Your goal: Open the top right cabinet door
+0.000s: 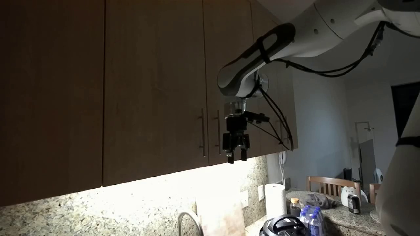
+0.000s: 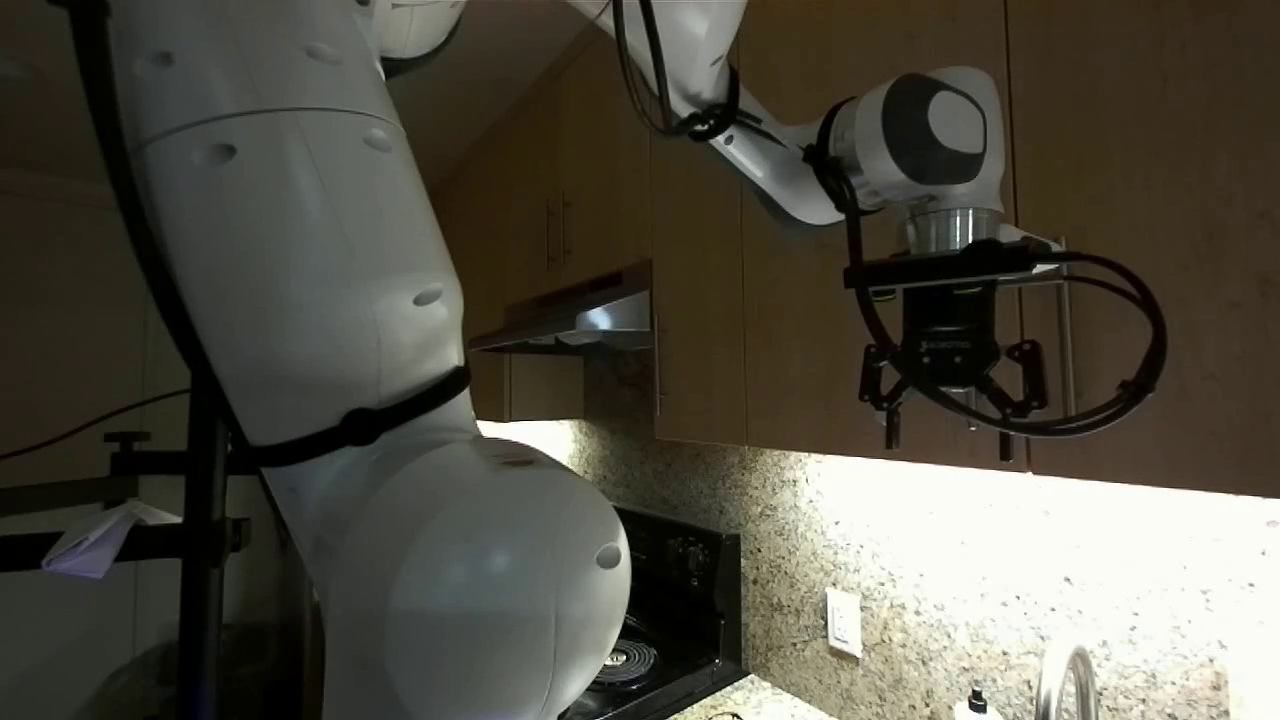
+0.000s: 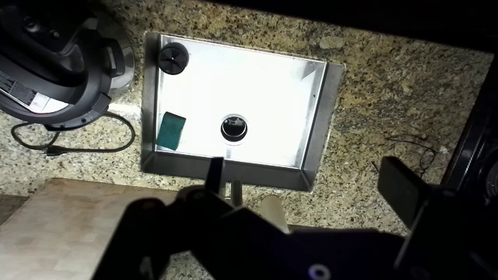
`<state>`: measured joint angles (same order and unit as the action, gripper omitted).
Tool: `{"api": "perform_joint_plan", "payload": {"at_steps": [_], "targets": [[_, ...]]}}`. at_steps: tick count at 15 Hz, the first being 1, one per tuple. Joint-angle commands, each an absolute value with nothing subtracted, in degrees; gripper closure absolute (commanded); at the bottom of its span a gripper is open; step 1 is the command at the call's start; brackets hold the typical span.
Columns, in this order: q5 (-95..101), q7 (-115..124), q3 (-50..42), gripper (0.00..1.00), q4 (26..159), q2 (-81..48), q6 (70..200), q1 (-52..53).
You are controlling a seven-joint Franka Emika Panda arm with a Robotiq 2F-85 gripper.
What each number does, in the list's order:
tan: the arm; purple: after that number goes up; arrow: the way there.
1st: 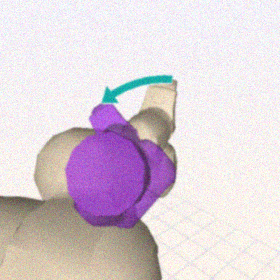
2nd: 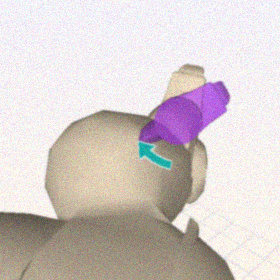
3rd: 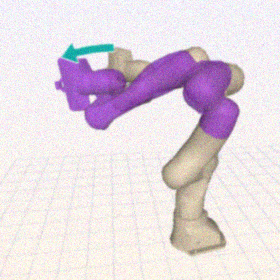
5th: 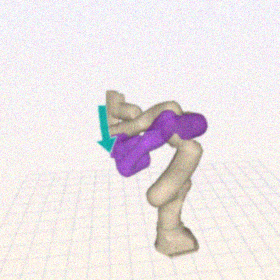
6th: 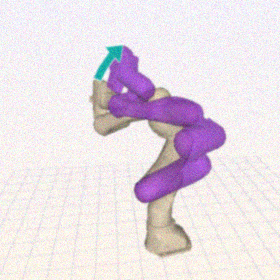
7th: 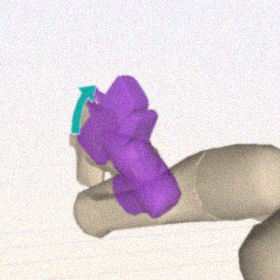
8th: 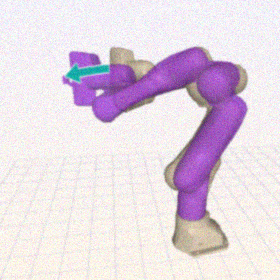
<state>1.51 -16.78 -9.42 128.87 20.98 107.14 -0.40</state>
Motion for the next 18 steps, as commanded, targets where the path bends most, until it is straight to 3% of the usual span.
{"api": "perform_joint_plan", "payload": {"at_steps": [1, 18], "targets": [[0.05, -16.02, -8.35, 0.0, 129.44, 20.69, 108.13, -0.89], [4.84, 5.15, -4.0, 0.0, 130.68, 32.45, 122.04, -7.49]]}}
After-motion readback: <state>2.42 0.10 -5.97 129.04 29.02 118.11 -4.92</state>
